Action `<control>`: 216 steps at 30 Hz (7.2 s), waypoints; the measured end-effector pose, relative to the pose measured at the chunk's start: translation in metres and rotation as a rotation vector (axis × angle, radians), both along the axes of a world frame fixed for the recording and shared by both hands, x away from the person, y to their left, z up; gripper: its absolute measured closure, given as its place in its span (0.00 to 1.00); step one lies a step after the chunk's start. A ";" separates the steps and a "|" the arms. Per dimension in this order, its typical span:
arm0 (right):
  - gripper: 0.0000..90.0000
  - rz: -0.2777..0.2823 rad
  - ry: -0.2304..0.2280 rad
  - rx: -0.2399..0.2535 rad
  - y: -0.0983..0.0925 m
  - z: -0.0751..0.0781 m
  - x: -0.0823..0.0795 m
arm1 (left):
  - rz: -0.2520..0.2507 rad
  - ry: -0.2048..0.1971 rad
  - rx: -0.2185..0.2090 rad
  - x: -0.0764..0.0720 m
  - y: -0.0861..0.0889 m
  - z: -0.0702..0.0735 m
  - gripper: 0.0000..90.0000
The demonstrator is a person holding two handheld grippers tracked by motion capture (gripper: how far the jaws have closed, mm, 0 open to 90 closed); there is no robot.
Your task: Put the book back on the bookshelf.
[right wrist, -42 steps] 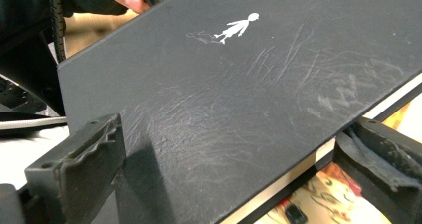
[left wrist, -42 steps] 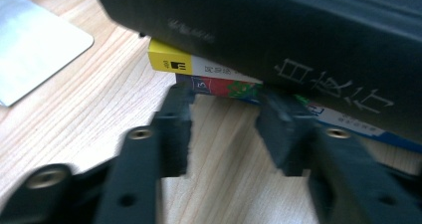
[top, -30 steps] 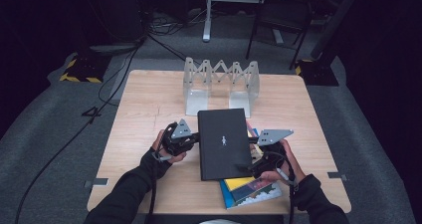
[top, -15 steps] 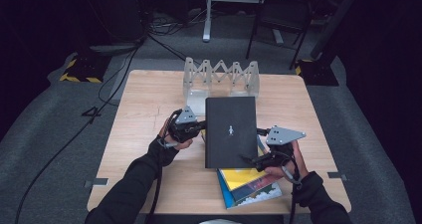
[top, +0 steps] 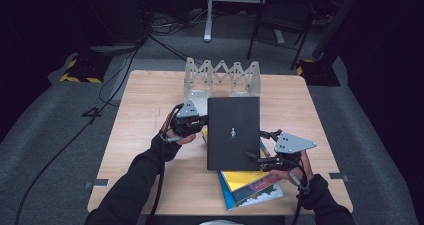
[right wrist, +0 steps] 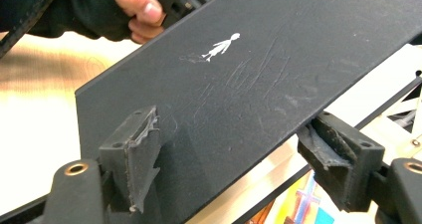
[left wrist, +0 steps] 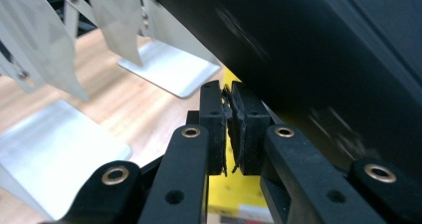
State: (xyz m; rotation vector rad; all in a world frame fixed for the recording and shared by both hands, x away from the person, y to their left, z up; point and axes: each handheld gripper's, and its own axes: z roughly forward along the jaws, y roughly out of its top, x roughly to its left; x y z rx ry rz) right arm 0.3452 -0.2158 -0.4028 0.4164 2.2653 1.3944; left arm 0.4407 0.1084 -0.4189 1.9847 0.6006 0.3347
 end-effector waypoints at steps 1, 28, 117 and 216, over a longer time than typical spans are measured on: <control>0.28 -0.004 -0.003 -0.006 0.000 0.000 0.000 | -0.002 -0.007 0.012 0.001 -0.001 0.004 0.94; 0.62 -0.054 -0.117 0.094 -0.021 0.017 -0.001 | 0.058 -0.145 0.041 -0.027 -0.017 0.046 0.99; 0.76 -0.053 -0.107 0.068 -0.034 0.004 -0.027 | -0.267 -0.105 -0.162 -0.074 -0.050 0.051 0.45; 0.41 -0.260 0.155 -0.055 -0.081 -0.044 0.009 | 0.343 -0.194 -0.177 -0.024 0.049 0.072 0.58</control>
